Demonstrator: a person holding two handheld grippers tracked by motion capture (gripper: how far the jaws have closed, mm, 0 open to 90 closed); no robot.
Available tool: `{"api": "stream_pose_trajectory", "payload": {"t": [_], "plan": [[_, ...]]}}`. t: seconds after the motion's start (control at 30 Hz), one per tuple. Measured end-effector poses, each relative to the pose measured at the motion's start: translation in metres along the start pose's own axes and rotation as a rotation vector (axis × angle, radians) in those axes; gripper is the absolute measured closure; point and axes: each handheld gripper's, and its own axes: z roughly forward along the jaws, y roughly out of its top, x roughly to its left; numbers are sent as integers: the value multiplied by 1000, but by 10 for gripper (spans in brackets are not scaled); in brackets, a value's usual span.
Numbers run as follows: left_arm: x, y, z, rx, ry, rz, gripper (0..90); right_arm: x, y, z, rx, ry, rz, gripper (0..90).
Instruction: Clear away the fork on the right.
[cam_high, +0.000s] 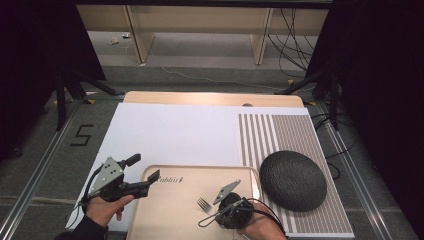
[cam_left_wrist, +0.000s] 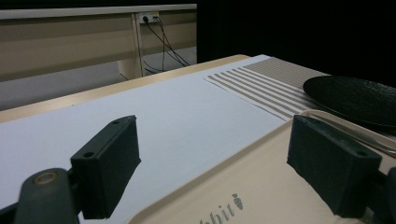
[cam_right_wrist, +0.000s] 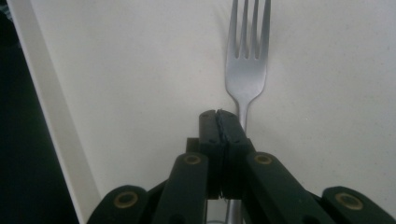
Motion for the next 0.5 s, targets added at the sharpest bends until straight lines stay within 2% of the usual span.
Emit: {"api": "stream_pose_trajectory", "payload": {"t": [0.2, 0.33, 0.5], "plan": [[0, 0, 0, 0, 0, 0, 162, 1, -1, 2, 25, -22, -20, 900], [0, 0, 0, 1, 0, 0, 162, 3, -1, 4, 39, -38, -50, 900], [0, 0, 0, 1, 1, -1, 161, 2, -1, 4, 50, -62, -58, 900]]}}
